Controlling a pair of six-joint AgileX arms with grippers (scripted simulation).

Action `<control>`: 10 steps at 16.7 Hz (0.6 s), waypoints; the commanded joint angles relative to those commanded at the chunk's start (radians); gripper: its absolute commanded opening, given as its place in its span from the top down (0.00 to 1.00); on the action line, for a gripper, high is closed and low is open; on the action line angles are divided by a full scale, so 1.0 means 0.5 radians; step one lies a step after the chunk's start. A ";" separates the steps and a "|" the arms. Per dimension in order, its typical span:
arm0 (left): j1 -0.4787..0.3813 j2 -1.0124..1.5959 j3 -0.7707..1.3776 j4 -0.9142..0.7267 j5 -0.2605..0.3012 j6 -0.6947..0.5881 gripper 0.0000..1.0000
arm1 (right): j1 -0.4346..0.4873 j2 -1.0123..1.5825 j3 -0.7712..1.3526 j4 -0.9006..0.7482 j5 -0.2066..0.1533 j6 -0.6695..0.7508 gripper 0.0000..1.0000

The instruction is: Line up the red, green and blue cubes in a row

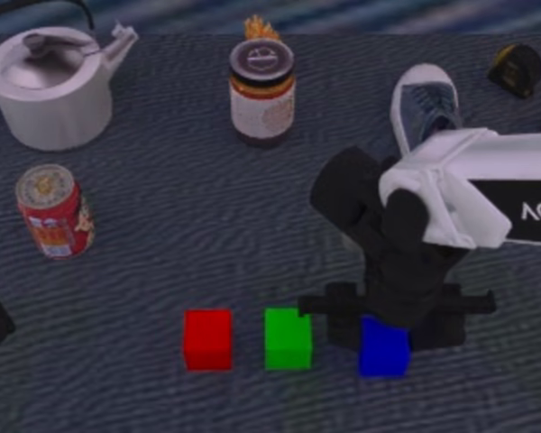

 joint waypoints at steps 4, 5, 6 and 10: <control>0.000 0.000 0.000 0.000 0.000 0.000 0.00 | 0.000 0.000 0.000 0.000 0.000 0.000 0.02; 0.000 0.000 0.000 0.000 0.000 0.000 0.00 | 0.000 0.000 0.000 0.000 0.000 0.000 0.00; 0.000 0.000 0.000 0.000 0.000 0.000 0.00 | 0.000 0.000 0.000 0.000 0.000 0.000 0.00; 0.000 0.000 0.000 0.000 0.000 0.000 0.00 | 0.000 0.000 0.000 0.000 0.000 0.000 0.00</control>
